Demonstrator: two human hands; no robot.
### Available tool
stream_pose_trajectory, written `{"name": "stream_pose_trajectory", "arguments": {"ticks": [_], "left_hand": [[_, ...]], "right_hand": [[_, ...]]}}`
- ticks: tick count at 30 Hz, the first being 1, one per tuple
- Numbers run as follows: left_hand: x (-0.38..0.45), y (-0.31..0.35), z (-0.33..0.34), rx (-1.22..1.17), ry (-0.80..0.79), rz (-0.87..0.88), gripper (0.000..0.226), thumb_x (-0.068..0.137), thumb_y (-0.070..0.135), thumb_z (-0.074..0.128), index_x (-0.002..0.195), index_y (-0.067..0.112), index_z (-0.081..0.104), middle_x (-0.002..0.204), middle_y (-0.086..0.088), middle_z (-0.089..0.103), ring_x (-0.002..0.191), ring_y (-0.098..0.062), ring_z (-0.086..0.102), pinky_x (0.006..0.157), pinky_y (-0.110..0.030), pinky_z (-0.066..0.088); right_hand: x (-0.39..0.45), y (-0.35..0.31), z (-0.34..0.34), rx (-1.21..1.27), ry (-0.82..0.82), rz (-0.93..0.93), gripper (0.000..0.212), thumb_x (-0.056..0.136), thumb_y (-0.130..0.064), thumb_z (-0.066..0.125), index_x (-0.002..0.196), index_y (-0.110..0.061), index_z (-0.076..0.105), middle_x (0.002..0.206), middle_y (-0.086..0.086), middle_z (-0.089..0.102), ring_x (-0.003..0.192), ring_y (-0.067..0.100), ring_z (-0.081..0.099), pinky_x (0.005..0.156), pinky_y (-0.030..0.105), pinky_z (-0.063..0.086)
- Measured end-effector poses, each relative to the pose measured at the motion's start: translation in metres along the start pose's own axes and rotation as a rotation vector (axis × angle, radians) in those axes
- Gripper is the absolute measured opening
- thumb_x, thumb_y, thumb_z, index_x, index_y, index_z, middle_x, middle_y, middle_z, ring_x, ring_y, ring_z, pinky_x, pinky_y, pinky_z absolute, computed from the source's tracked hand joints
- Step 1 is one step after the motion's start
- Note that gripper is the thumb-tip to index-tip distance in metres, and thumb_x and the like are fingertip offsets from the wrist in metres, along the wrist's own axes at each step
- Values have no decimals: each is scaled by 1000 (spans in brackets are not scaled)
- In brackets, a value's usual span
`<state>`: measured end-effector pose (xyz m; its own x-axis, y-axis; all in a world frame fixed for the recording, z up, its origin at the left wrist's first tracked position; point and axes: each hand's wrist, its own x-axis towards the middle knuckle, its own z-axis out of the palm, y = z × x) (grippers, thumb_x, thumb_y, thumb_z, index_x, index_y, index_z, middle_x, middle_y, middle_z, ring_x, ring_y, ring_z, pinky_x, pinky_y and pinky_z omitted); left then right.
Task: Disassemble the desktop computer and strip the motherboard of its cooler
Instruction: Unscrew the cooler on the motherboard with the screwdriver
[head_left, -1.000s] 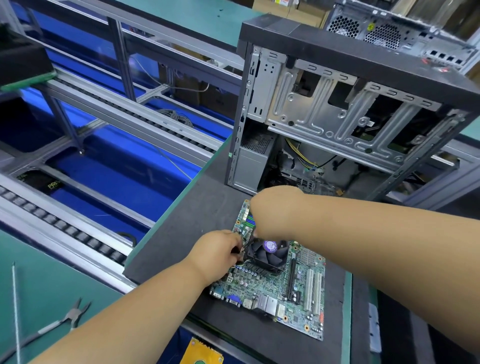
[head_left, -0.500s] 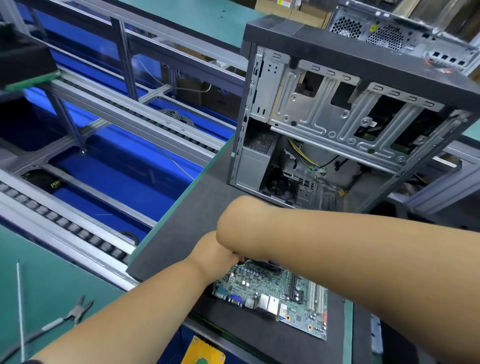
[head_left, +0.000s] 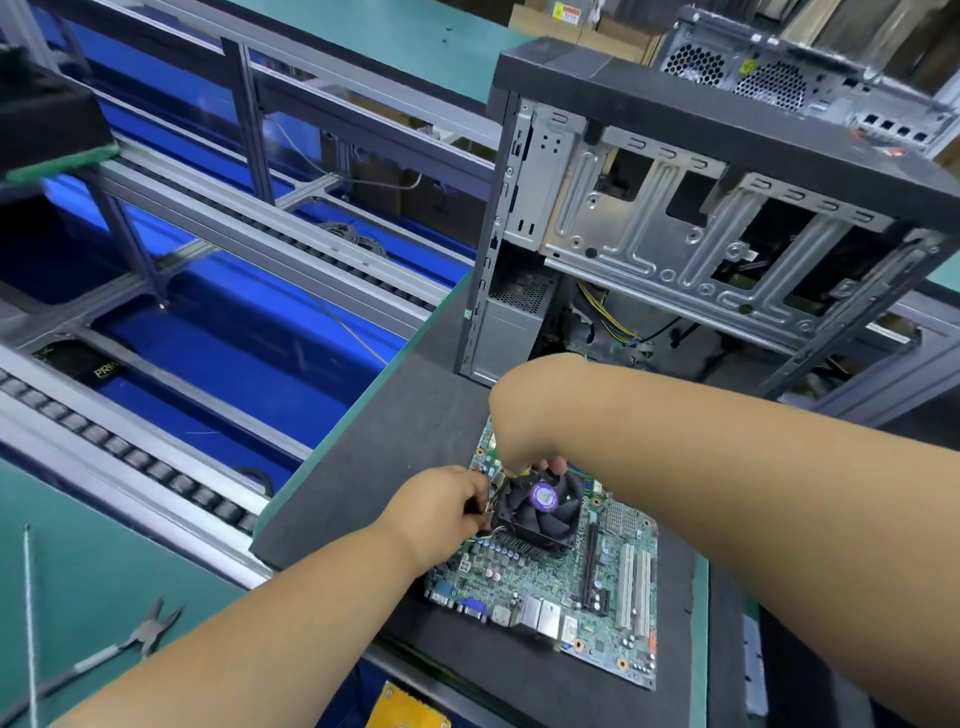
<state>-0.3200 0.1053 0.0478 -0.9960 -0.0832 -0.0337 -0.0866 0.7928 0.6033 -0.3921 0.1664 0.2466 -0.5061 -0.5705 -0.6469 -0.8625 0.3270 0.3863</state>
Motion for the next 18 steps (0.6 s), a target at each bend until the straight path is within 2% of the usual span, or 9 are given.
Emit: {"name": "stream_pose_trajectory", "arguments": {"ticks": [2,3,6,8,10,11,13,16,18], "left_hand": [[0,0,-1,-19,-5,-5,14,83,22,72,82,20,58,84,6,50,75,-17,50,69,-28,44],[1,0,-1,-27,-8,-5,14,82,22,72,81,20,58,84,6,50,75,-17,50,68,-28,44],[1,0,-1,-42,-12,-31,21,82,21,71,72,24,53,75,11,48,70,-13,46,59,-23,33],[0,-1,1,-41,-16,-59,33,85,20,67,61,27,46,60,12,41,64,-12,41,49,-20,26],[0,-2,3,-40,-28,-71,36,86,20,65,60,27,42,55,14,37,63,-13,40,48,-21,24],[-1,-2,3,-32,-27,-68,30,87,22,66,64,25,46,56,15,37,64,-12,41,52,-23,26],[-1,-1,3,-8,-15,-49,23,86,25,68,73,25,49,61,16,39,67,-11,43,59,-23,29],[1,0,4,-16,3,-40,27,83,21,70,72,28,47,73,11,48,71,-15,48,63,-25,35],[1,1,5,-42,13,-54,28,82,19,71,71,27,47,79,7,51,73,-18,52,65,-28,43]], "right_hand": [[2,-1,-1,24,-85,-29,33,94,-21,51,61,-19,53,62,-3,53,59,11,49,60,22,43],[2,-3,-1,15,-72,-41,33,95,-19,49,62,-19,52,64,-3,52,56,11,45,54,22,39],[0,-16,7,-42,126,-53,28,88,-13,48,61,-17,45,65,-2,44,55,14,39,53,23,36],[-7,-26,11,-164,228,-150,29,83,-9,54,59,-18,42,62,-4,42,53,15,37,48,23,32],[-11,-29,14,-294,250,-278,31,81,-8,60,58,-18,41,58,-4,40,49,14,35,44,22,26],[-13,-26,12,-358,252,-318,27,80,-10,62,61,-17,45,58,-4,41,49,14,35,43,22,24],[-16,-16,11,-462,251,-380,10,81,-11,62,78,-16,54,62,-3,42,51,17,37,43,24,24],[-13,-7,16,-463,262,-369,24,81,-8,60,103,-19,58,77,-2,51,64,24,45,47,25,30],[-12,-10,17,-401,193,-279,17,85,-12,60,101,-19,63,78,-5,52,65,22,47,49,25,32]]}}
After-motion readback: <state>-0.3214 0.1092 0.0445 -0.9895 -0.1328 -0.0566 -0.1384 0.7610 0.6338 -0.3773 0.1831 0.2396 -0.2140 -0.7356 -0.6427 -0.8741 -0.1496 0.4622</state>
